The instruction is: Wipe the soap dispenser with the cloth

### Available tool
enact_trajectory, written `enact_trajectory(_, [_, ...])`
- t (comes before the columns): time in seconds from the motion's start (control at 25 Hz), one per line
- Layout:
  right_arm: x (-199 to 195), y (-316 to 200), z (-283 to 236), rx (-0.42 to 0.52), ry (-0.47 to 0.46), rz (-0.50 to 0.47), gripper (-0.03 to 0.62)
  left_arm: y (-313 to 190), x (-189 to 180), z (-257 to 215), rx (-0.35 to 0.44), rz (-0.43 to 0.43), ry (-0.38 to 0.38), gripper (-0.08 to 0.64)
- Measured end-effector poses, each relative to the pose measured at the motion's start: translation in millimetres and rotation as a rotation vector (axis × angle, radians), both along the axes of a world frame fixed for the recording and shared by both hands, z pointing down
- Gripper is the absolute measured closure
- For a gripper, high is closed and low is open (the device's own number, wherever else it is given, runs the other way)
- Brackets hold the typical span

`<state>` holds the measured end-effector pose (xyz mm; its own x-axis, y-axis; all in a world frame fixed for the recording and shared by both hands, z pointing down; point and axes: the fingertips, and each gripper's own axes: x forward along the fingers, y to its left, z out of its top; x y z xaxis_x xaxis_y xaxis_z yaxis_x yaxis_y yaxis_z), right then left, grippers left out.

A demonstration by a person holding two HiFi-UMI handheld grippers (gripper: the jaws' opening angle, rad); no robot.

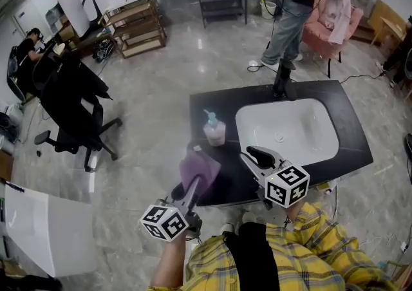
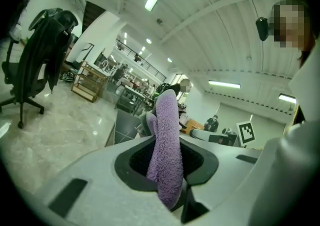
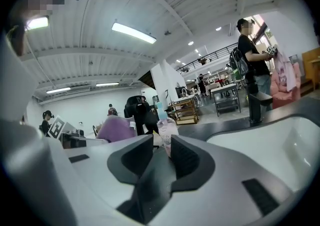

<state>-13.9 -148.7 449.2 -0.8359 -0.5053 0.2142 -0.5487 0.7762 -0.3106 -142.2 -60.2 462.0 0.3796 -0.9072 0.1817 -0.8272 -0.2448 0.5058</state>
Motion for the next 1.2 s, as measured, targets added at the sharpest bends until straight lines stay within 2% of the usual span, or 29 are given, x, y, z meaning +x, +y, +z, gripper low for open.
enact_trajectory(0.2, [5.2, 10.6, 6.4, -0.024, 0.013, 0.04, 0.525, 12.4, -6.9, 1.4, 0.001, -0.021, 0.007, 0.483])
enact_trajectory(0.44, [9.5, 22.3, 4.3, -0.025, 0.007, 0.033, 0.568, 20.7, -6.2, 3.1, -0.004, -0.037, 0.016, 0.485])
enact_trajectory(1.2, [10.7, 34.4, -0.5, -0.007, 0.025, 0.003, 0.584, 22.2, -2.5, -5.9, 0.02, -0.046, 0.004, 0.483])
